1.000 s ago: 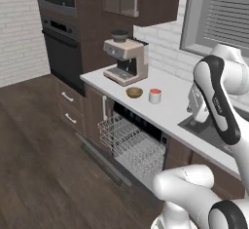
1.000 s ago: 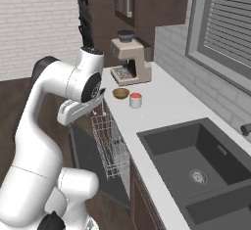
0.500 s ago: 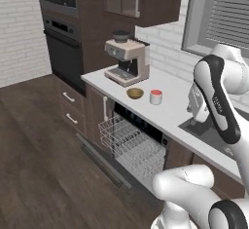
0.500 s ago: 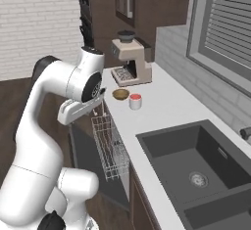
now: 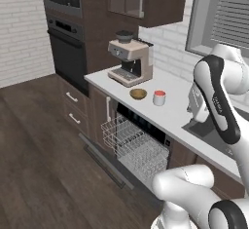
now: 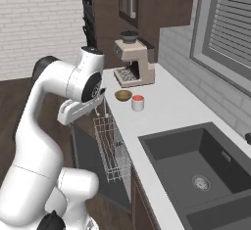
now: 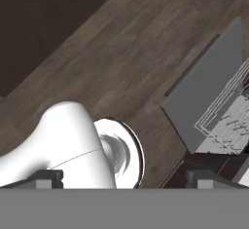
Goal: Pick up the cup and bowl from the counter, place them in the dishwasher, and close the dishwasher door.
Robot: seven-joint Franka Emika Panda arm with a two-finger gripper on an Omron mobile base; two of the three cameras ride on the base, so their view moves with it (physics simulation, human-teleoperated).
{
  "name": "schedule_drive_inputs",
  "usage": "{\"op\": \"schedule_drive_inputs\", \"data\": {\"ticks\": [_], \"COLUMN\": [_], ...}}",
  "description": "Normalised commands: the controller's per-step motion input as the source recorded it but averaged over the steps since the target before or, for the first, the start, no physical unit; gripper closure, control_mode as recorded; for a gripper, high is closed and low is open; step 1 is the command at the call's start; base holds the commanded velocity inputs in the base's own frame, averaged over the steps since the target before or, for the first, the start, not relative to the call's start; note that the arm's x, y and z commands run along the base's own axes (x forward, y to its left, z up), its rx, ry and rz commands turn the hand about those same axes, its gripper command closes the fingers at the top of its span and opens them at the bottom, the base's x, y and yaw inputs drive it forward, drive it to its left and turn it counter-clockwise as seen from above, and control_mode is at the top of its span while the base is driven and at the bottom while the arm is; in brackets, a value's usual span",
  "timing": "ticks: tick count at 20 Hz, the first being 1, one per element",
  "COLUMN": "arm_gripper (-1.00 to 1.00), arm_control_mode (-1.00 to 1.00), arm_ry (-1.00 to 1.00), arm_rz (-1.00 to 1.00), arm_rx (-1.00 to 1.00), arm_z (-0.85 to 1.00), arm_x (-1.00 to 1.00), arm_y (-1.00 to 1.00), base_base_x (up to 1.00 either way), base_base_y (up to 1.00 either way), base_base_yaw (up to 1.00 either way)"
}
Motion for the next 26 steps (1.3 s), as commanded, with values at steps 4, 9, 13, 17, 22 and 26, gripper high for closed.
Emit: {"op": "schedule_drive_inputs", "data": {"ticks": [4, 9, 13, 17, 22, 26], "arm_gripper": [-1.0, -1.0, -1.0, -1.0, -1.0, -1.0], "arm_control_mode": [1.0, -1.0, -1.0, -1.0, -1.0, -1.0], "arm_ry": [0.0, 0.07, 0.06, 0.02, 0.0, 0.01], "arm_rz": [0.0, -0.02, -0.07, -0.13, -0.12, -0.09], "arm_rx": [0.0, -0.05, -0.14, -0.21, -0.26, -0.19], "arm_z": [0.0, -0.26, -0.36, -0.28, -0.16, -0.04], "arm_x": [0.0, 1.0, 1.0, 0.98, 0.93, 0.8], "arm_y": [0.0, 0.06, 0.15, 0.02, 0.0, -0.08], "base_base_x": [0.19, 0.0, 0.0, 0.0, 0.0, 0.0], "base_base_y": [0.0, 0.0, 0.0, 0.0, 0.0, 0.0], "base_base_yaw": [0.0, 0.0, 0.0, 0.0, 0.0, 0.0]}}
